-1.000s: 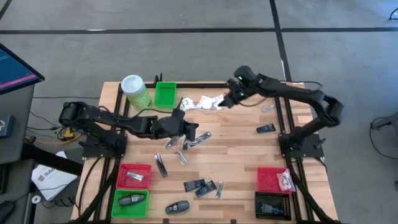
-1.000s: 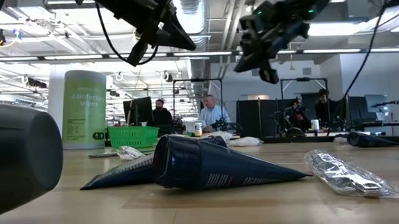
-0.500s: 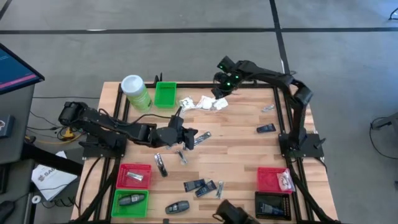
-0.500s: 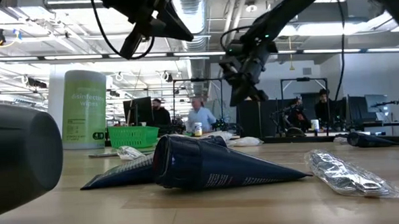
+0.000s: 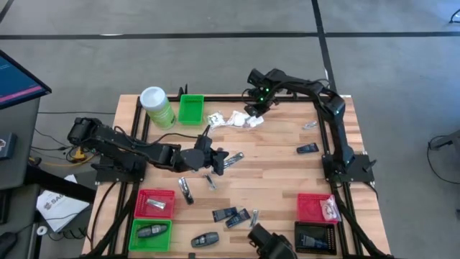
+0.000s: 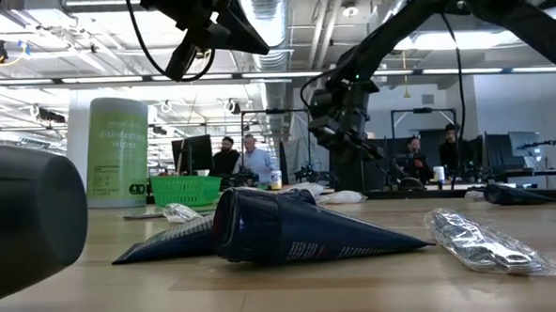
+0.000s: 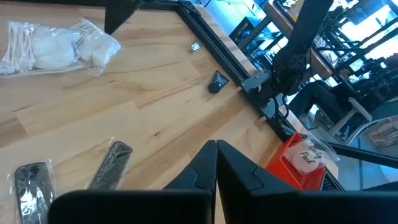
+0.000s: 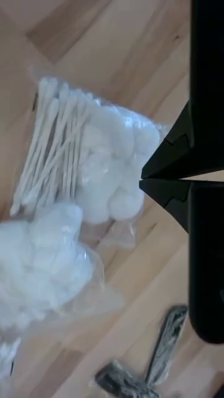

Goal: Pick & Place Travel size toiletries
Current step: Put the cotton pack into the right red bin

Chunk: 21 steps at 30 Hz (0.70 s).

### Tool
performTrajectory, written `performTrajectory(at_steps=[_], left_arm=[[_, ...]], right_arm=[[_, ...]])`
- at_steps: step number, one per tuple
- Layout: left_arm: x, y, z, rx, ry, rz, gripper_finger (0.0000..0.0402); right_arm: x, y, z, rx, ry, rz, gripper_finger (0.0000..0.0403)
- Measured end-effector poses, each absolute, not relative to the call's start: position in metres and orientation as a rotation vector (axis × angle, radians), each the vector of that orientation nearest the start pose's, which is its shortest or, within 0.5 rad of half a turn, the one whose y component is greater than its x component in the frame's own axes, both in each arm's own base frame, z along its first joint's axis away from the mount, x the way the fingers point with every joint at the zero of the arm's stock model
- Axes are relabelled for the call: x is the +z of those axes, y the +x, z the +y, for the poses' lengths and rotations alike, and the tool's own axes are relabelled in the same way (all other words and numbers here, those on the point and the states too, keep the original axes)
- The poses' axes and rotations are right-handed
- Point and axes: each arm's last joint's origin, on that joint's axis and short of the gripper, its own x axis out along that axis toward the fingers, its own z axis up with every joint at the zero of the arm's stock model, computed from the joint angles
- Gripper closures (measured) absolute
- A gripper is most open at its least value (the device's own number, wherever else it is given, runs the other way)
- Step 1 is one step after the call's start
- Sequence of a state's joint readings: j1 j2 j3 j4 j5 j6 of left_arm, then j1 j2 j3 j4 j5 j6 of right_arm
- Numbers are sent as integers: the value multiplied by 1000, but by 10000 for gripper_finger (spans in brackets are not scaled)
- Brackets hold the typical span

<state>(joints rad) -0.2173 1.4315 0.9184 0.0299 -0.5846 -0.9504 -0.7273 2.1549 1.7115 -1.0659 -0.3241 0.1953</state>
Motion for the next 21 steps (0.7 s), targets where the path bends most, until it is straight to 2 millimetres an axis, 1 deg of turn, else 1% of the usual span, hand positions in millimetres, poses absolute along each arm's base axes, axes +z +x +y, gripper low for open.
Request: performTrajectory(at_steps=[3,10,16,19,21], left_arm=[[254,304,-51,537,-734,238,401],[254,304,-50,544,-730,233,401],[254,304,-50,545,-729,232,401],[255,304,-50,546,-730,230,401],[255,304,-50,546,-730,229,401]], right_arm=[[173,318,-273,-472,944,1307,403],[173,318,-276,-529,936,1286,403],[173,313,-281,-570,1008,1271,403],[173,310,-283,-560,1071,1261,403],[168,309,-285,-549,1128,1261,403]])
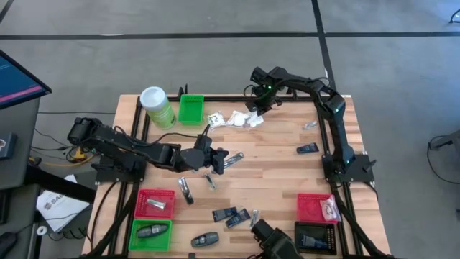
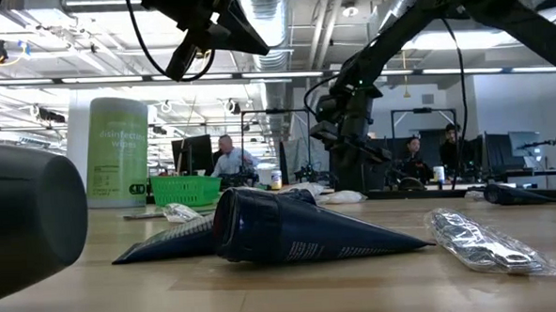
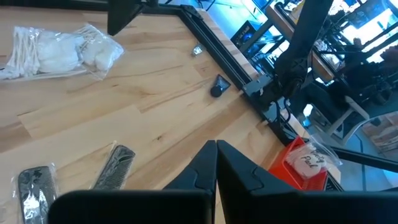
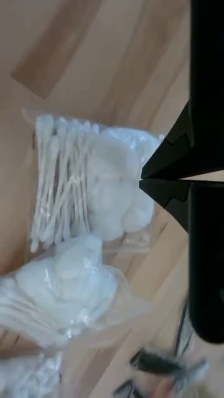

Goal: Pick & Place Travel size toiletries
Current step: Put the cotton pack into the right red bin

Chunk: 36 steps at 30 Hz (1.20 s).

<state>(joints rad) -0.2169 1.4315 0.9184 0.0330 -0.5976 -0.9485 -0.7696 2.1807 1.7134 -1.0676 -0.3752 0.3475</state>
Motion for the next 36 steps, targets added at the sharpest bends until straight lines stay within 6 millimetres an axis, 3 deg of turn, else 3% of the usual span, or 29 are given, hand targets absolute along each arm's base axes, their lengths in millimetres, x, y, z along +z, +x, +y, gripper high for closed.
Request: performTrajectory(at_steps=[5,8,17,25,36], left_arm=[[255,304,-50,545,-733,223,401],[255,304,-50,543,-734,220,401],[256,304,-54,533,-732,221,401],[256,303,-56,531,-730,221,401],[255,302,-59,525,-717,228,401]], right_arm=[[145,306,-280,-472,1291,1363,403],[133,309,-272,-430,1299,1440,403],[136,323,-256,-387,1242,1458,403],[165,325,-274,-514,1303,1208,403],[163,305,-301,-719,1421,1113,403]])
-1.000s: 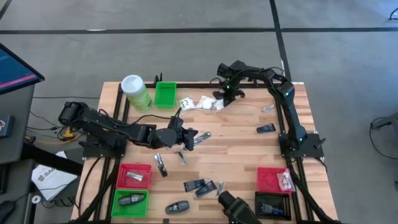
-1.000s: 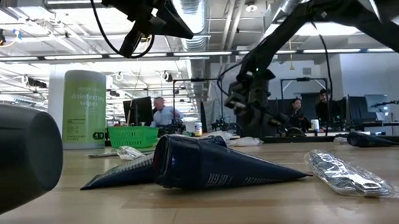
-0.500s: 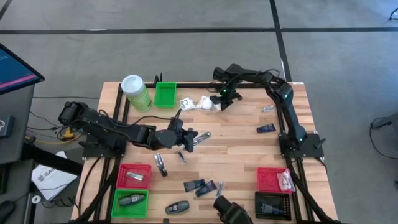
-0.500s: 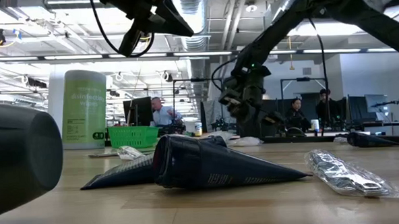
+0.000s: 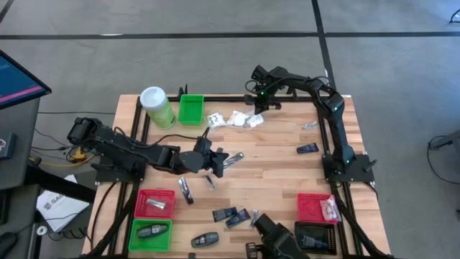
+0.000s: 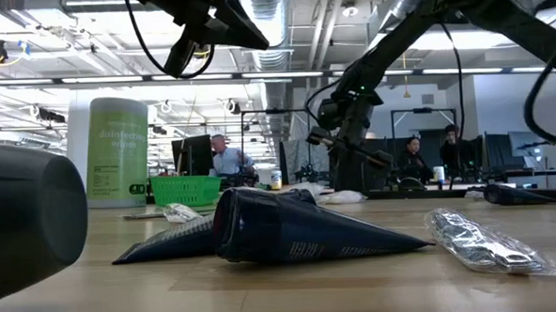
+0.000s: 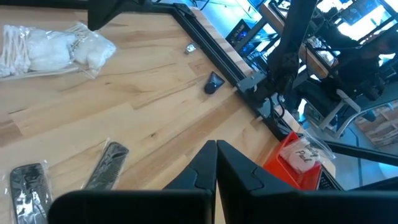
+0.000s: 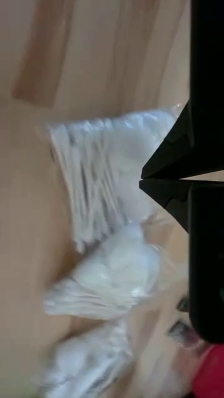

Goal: Pick & Place Travel size toiletries
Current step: Put the cotton pack into the right red bin

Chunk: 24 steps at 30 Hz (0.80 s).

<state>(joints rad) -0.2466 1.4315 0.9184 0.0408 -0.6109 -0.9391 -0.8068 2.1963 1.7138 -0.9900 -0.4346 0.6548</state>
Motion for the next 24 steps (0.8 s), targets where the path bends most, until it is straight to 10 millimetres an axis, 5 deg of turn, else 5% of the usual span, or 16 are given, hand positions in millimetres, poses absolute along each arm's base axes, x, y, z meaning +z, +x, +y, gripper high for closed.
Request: performTrajectory(at_steps=[8,12,24], left_arm=[[255,302,-59,512,-701,241,401],[255,302,-59,512,-700,244,401],[255,302,-61,507,-702,245,401]], right_arm=[[151,298,-308,-783,1481,1140,403],[132,300,-297,-759,1489,1286,403],[132,304,-271,-663,1300,1527,403]])
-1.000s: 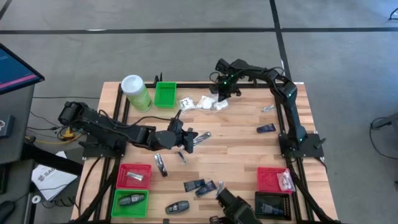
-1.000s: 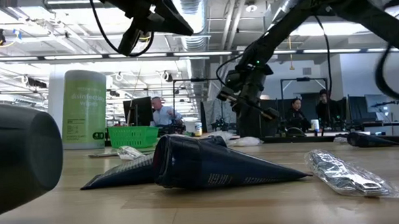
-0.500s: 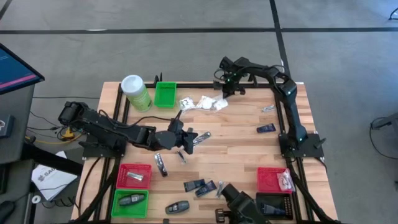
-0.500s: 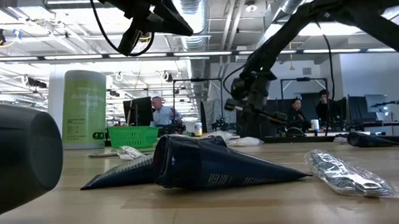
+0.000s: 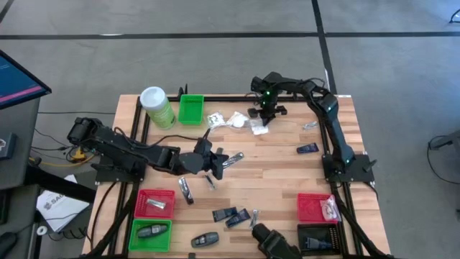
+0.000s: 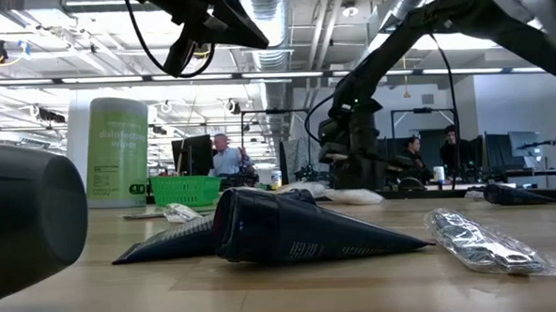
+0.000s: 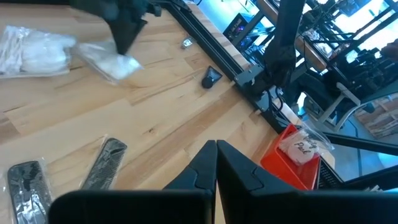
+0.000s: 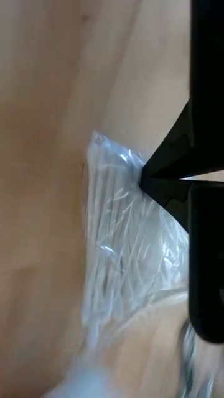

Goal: Pick & Place Travel size toiletries
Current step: Put the cotton pack into the right red bin

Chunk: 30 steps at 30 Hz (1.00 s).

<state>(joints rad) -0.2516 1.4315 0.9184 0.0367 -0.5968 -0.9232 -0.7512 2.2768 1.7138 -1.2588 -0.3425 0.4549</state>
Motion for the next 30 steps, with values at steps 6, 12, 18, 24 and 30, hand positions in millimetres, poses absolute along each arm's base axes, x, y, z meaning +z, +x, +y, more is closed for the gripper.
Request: performTrajectory(at_steps=[6,12,18,24,30], left_arm=[[255,302,-61,508,-703,244,401],[255,302,-61,512,-730,237,401],[254,302,-62,489,-794,252,401],[243,298,-61,517,-863,268,400],[208,284,-58,582,-1011,317,400]], right_arm=[[133,316,-245,-586,1102,1680,403],[134,334,-215,-457,974,1760,403],[137,351,-186,-371,881,1773,403],[136,369,-162,-298,906,1725,403],[143,375,-158,-301,926,1658,403]])
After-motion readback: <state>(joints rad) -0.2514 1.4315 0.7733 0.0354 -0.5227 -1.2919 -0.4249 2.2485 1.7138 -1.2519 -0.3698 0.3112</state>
